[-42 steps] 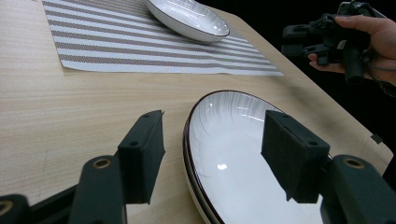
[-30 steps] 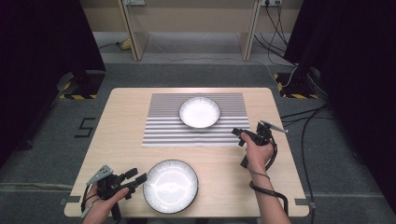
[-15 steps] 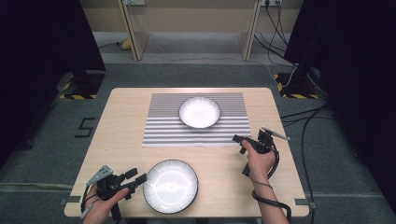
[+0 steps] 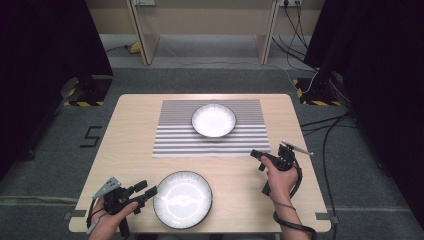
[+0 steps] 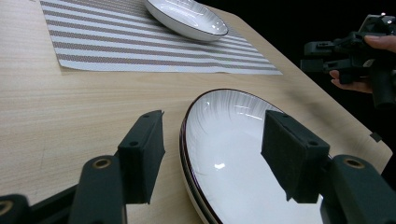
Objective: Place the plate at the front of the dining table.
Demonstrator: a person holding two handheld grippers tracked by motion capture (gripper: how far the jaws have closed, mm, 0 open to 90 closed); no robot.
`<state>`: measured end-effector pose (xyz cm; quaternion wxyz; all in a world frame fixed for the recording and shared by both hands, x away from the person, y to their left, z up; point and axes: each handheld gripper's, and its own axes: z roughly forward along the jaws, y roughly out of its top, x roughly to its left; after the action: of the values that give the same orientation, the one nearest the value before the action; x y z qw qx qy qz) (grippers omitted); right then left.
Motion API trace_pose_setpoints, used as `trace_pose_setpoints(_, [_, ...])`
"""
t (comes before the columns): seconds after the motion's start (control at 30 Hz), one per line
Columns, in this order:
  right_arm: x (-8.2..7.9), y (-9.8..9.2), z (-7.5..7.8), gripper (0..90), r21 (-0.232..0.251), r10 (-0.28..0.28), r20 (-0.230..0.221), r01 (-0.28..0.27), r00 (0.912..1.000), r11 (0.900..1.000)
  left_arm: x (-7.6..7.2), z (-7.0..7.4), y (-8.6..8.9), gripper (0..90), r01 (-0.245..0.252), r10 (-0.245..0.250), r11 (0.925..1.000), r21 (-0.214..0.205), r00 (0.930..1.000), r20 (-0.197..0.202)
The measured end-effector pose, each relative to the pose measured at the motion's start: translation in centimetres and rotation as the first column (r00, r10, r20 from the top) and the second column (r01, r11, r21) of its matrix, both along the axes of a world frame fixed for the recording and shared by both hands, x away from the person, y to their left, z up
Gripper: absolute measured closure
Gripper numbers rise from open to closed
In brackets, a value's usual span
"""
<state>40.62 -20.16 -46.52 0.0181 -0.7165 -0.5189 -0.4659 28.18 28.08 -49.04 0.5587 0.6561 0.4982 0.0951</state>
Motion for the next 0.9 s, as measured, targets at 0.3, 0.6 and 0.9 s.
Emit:
trace_pose_setpoints(0.3, [-1.1,-0.2,0.4,49.4,-0.007,0.014,0.014,-0.014,0.9998,0.9999,0.0,0.0,0.0,38.6,-0.001,0.001,1.0000,-0.001,1.0000,0.000])
trace_pose_setpoints(0.6, [-2.5,-0.5,0.1,49.1,0.000,0.024,0.013,-0.024,0.9996,0.9997,-0.1,0.0,0.0,38.6,-0.003,0.003,1.0000,-0.001,1.0000,0.000])
trace_pose_setpoints(0.9, [-3.9,-1.0,-0.2,49.0,-0.007,0.031,0.009,-0.031,0.9995,0.9995,-0.1,0.0,-0.1,38.6,-0.001,0.001,1.0000,0.001,1.0000,0.000])
